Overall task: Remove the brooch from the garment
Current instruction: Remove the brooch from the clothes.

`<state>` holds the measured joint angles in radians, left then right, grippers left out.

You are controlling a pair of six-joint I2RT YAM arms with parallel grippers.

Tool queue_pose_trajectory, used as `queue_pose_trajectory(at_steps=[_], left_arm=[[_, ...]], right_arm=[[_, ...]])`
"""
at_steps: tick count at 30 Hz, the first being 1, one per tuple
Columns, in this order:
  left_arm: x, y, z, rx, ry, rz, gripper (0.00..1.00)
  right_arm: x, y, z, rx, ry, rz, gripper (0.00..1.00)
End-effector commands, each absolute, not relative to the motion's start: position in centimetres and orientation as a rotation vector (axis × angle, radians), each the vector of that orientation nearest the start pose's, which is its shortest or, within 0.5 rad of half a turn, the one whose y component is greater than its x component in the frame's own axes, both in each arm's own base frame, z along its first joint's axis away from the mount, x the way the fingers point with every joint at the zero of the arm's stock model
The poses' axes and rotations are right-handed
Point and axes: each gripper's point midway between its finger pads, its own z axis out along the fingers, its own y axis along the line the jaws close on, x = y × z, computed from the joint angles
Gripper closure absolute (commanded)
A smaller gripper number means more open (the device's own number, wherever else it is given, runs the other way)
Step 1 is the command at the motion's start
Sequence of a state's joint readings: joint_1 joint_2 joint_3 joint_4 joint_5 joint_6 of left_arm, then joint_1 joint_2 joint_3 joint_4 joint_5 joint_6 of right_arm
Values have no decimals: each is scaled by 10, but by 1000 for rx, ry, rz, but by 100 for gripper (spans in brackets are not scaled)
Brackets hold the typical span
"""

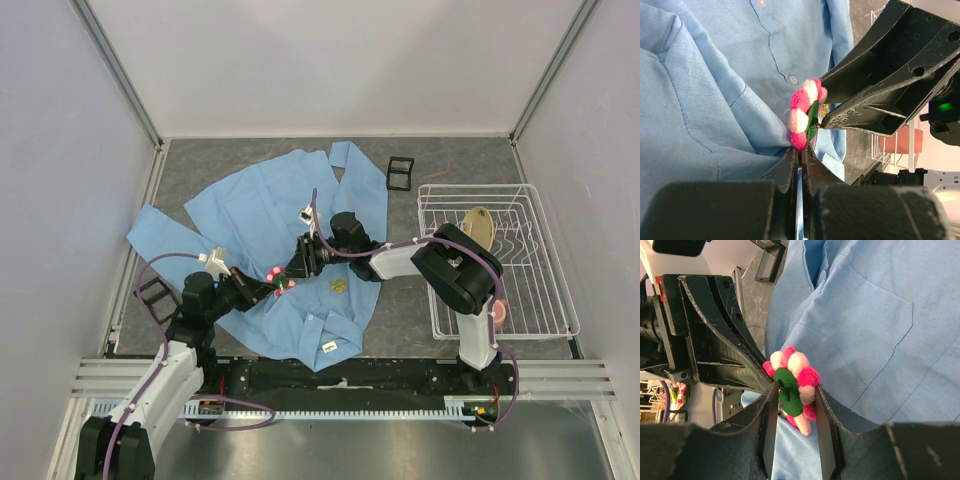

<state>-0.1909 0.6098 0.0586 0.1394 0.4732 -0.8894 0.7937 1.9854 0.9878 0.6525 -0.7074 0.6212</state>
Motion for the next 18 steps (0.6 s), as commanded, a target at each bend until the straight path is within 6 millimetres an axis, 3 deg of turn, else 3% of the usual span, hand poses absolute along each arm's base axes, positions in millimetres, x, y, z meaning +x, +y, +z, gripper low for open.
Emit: queue_pose_trajectory(at_steps=[1, 5, 10, 18], left_arm=[[202, -152, 72, -406, 2071, -1180, 98], [202, -153, 73, -403, 2070, -1184, 98], [202, -153, 71, -406, 2073, -1179, 98], [201, -152, 69, -408, 2075, -1175, 98]], right_arm=[[237, 440, 99, -777, 1973, 1625, 60], [236, 440, 96, -779, 1981, 1625, 71], [234, 439, 95, -782, 1980, 1632, 76], [233, 430, 100, -750, 1974, 1653, 64]])
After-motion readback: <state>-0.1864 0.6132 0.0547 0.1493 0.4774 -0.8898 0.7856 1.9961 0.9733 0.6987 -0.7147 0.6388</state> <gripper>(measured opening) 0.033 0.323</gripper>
